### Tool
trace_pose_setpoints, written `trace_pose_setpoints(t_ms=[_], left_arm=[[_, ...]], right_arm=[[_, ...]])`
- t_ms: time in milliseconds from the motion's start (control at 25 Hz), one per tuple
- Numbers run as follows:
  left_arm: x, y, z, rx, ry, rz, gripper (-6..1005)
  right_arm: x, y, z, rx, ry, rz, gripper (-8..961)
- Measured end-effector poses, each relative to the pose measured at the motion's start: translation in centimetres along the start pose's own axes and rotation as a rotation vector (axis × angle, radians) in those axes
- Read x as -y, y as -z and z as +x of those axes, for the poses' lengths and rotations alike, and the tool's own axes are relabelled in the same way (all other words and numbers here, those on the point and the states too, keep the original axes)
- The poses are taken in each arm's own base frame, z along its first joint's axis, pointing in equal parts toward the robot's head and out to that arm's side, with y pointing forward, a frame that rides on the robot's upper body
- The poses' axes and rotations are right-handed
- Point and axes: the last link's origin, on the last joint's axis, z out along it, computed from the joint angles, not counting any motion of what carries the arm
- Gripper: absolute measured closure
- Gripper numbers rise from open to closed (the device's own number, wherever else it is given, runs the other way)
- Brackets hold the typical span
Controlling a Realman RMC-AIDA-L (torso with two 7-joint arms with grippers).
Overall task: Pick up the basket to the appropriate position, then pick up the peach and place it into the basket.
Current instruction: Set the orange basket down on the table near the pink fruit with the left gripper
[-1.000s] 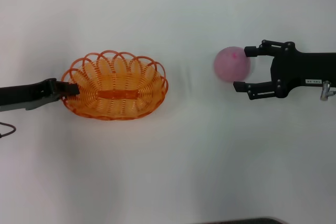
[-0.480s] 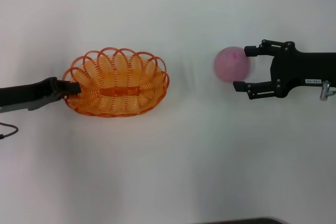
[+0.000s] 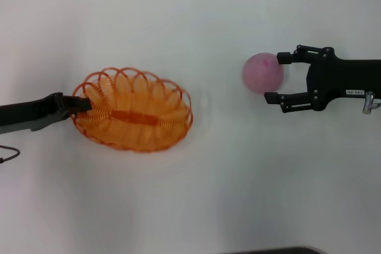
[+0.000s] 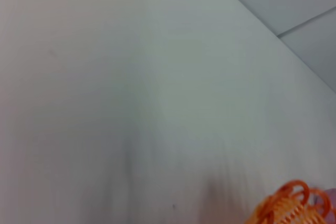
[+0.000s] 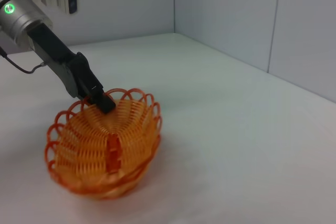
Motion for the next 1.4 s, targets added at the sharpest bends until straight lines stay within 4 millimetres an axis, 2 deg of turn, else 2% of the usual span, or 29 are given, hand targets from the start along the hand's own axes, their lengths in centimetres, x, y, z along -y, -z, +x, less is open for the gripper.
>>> trace_pose_setpoints(t_ms=[200, 320, 760, 1080, 1400], left_arm=[[0.2, 0.2, -0.4, -0.013, 0.016, -0.013, 837], [0.2, 0.3, -0.5, -0.01, 0.016, -0.014, 739], [0.1, 0.7, -1.5, 0.034, 0.015, -0.049, 643], [0.1, 1.8, -1.9, 0.05, 0.008, -0.064, 634], [0.5, 2.9, -1.2, -0.002, -0.025, -0.052, 589]], right_arm=[[0.0, 0.0, 0.0, 0.0, 0.0, 0.002, 67], [0.0, 0.0, 0.0, 0.001, -0.001, 0.003, 68], [0.1, 0.0, 0.0, 0.001, 0.001, 0.003, 70], [0.1, 0.0, 0.0, -0.001, 0.001, 0.009, 72], [0.2, -0.1, -0.1, -0.001, 0.003, 0.01, 73]])
